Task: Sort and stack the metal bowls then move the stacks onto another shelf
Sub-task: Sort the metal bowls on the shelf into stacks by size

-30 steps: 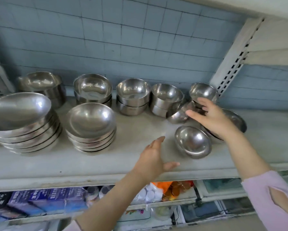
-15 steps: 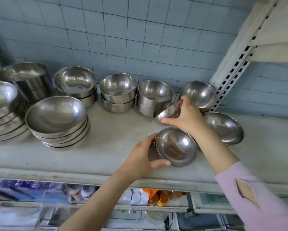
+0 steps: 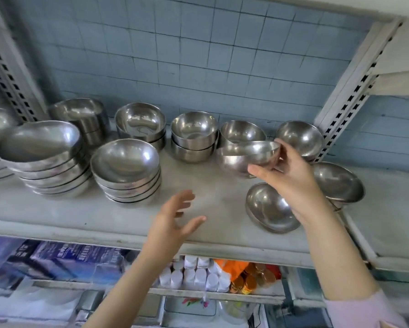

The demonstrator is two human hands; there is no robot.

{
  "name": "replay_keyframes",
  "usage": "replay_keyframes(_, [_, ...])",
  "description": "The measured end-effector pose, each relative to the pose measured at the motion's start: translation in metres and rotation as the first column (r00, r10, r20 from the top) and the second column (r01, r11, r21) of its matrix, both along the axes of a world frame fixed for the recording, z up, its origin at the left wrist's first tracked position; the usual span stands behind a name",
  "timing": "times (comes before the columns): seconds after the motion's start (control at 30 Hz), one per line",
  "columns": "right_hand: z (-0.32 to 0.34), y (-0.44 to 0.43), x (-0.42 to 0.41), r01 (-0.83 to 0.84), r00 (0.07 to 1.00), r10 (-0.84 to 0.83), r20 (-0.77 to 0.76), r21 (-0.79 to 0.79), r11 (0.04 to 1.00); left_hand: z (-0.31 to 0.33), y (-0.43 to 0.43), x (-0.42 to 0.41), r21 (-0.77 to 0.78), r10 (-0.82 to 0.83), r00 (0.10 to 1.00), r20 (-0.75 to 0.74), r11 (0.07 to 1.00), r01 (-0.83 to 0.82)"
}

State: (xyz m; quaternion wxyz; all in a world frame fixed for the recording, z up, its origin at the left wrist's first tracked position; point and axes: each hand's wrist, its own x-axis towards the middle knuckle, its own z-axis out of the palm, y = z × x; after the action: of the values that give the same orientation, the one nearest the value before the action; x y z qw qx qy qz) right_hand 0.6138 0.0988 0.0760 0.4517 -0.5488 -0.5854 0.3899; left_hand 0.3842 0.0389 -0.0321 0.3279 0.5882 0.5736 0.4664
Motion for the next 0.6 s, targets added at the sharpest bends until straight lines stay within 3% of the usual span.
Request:
replay_keyframes(0.13, [-0.004,-0.013,-0.069,-0.104,0.959,0.116,-0.259,0.062,0.993,0.002,-0.022,-0.060,-0.008,0.291,0.955,0.049,0.957,-0.291])
replay_keyframes(0.27, [-0.010,-0.015,-0.136,-0.171,0.945,0.195,-0.264,0.111,0.979,0.001,-0.032,-0.096,0.005,0.496,0.868,0.006,0.868,-0.496])
replay_keyframes(0.37, [-0.017,-0.017,-0.175,-0.220,0.940,0.244,-0.238,0.124,0.968,-0.002,-0.030,-0.121,0.027,0.478,0.878,-0.028,0.878,-0.478])
replay_keyframes(0.47, [-0.028,-0.020,-0.201,-0.243,0.955,0.259,-0.146,0.118,0.963,-0.008,-0.022,-0.138,0.090,0.402,0.895,-0.193,0.916,-0.392])
replay_keyframes(0.6, [-0.046,-0.023,-0.209,-0.196,0.979,0.201,-0.024,0.132,0.972,-0.011,-0.018,-0.146,0.035,0.337,0.872,-0.356,0.937,-0.348])
